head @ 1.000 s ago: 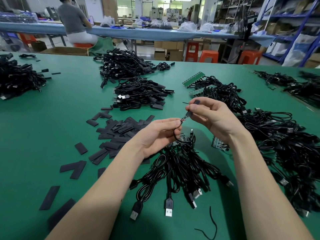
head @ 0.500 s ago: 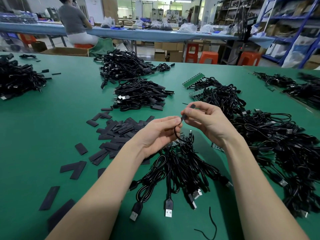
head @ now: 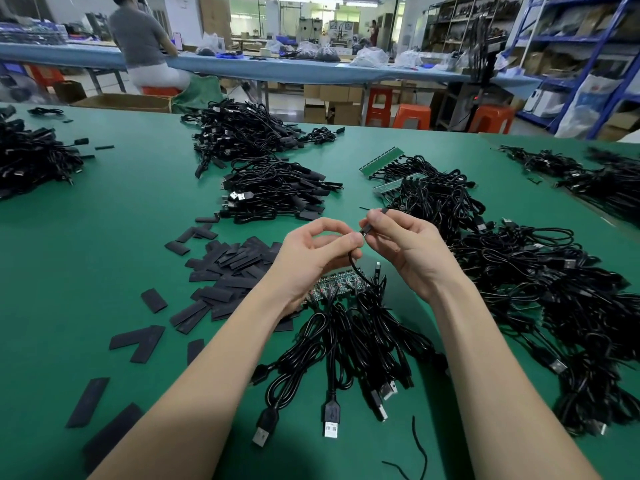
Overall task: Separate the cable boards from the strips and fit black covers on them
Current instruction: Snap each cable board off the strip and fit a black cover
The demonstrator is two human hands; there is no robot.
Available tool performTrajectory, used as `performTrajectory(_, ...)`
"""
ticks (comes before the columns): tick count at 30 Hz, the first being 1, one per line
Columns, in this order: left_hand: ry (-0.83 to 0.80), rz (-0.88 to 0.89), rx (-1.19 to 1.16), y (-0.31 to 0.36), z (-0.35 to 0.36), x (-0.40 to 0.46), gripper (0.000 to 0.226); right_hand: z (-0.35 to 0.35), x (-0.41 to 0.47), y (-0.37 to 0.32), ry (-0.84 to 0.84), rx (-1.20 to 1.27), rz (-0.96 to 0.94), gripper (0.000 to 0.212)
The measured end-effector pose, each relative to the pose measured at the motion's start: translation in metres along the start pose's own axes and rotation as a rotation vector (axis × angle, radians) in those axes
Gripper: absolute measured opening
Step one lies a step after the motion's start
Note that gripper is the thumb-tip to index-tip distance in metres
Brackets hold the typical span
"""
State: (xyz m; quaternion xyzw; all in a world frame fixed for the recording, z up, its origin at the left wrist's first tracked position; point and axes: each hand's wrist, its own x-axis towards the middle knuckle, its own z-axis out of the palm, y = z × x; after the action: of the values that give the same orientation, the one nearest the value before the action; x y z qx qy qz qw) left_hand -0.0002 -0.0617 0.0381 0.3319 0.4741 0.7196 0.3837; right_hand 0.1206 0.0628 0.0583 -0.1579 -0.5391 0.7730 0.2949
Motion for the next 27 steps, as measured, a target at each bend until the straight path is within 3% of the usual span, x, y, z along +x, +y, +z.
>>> performTrajectory(3,0.026,0.144,0.224,0.0005,-0.0024,0.0005,0.016,-0.0051,-0.0003,-0.0012,-0.038,0.014,0.033,0.014)
performTrajectory(7,0.060,0.249,0.289,0.0001,-0.0020,-0.0007,0.015,-0.0088,0.0003,-0.0020,-0.067,-0.001,0.048,0.026)
performTrajectory(14,0.061,0.298,0.348,0.0010,-0.0017,-0.0008,0.012,-0.0032,0.0022,0.0044,0.017,0.094,0.083,0.019)
performTrajectory(27,-0.009,0.330,0.349,0.0011,-0.0049,-0.0021,0.009,-0.0053,-0.0008,0.0014,-0.087,-0.020,0.172,0.010)
